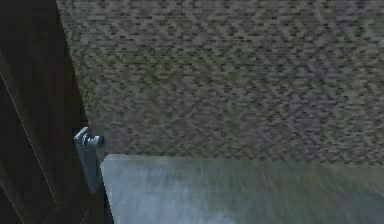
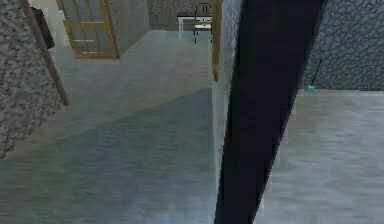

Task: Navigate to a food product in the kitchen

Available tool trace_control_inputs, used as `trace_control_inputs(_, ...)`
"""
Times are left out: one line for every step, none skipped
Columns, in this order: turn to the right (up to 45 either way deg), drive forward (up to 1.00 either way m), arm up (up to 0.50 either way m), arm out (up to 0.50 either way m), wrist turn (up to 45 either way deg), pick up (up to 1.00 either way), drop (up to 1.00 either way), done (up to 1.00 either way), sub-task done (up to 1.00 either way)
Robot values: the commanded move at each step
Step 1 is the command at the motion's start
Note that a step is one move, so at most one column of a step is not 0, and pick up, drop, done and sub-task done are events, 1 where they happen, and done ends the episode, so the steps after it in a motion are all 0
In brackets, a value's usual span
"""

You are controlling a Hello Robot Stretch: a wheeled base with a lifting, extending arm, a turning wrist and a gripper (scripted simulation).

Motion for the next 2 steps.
trace_control_inputs(45.0,0.0,0.0,0.0,0.0,0.0,0.0,0.0,0.0)
trace_control_inputs(3.0,0.0,0.0,0.0,0.0,0.0,0.0,0.0,0.0)
